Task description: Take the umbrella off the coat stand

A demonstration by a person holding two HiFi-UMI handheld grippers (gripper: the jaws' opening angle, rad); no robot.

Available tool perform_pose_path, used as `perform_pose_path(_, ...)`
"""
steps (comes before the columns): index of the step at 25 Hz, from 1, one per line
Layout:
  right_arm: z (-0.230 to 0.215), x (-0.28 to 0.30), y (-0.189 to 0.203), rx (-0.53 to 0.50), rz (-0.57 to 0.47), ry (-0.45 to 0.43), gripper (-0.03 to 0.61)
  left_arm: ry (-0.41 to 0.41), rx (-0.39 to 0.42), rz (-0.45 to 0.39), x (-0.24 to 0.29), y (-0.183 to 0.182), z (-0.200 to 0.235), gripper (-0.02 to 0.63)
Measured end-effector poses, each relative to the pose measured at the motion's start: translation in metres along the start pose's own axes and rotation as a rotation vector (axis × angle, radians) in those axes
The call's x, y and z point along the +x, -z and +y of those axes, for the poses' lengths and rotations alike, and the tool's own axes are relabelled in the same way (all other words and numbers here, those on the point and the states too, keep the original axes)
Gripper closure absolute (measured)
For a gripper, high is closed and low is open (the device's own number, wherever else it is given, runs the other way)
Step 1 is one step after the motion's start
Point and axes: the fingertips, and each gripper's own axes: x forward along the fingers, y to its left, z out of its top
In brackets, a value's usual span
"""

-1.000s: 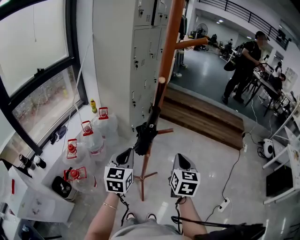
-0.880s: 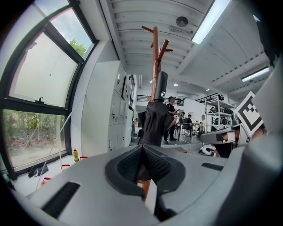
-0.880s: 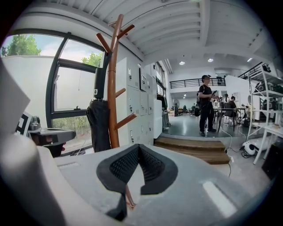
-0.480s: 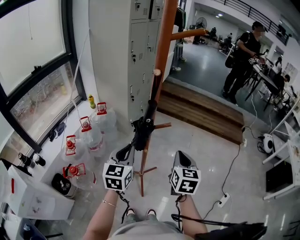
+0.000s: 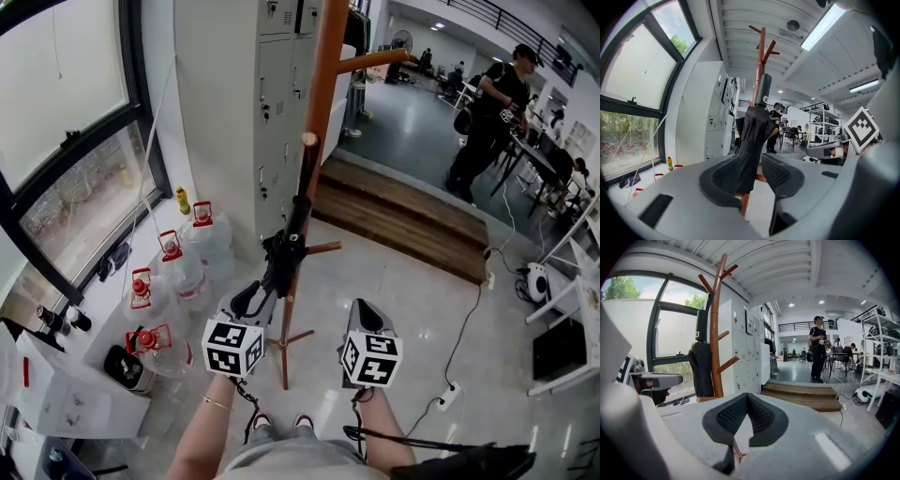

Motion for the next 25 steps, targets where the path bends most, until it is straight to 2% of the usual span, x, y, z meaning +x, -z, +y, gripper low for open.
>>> perform_pose_path(8, -0.005, 0.002, 0.002, 0.006, 0.005, 0.009, 0.574, 0.016, 0.024, 0.017, 0.012, -0.004, 0.004, 0.367)
perform_pose_path(12, -0.011, 0.003, 0.005, 0.009, 0.010, 0.017, 0.574, 0.027, 0.035, 0.033, 0.022, -0.004, 0.004, 0.333)
perform_pose_path(17, -0.020, 0.005, 0.007, 0.016, 0.017, 0.036, 0.574, 0.051, 0.038, 0.051, 0.036, -0.003, 0.001, 0.321)
perform_pose_path(25, -0.032, 0.008, 0.011, 0.029, 0.026, 0.064, 0.574, 0.045, 0.046, 0.073, 0.054, -0.002, 0.000, 0.304)
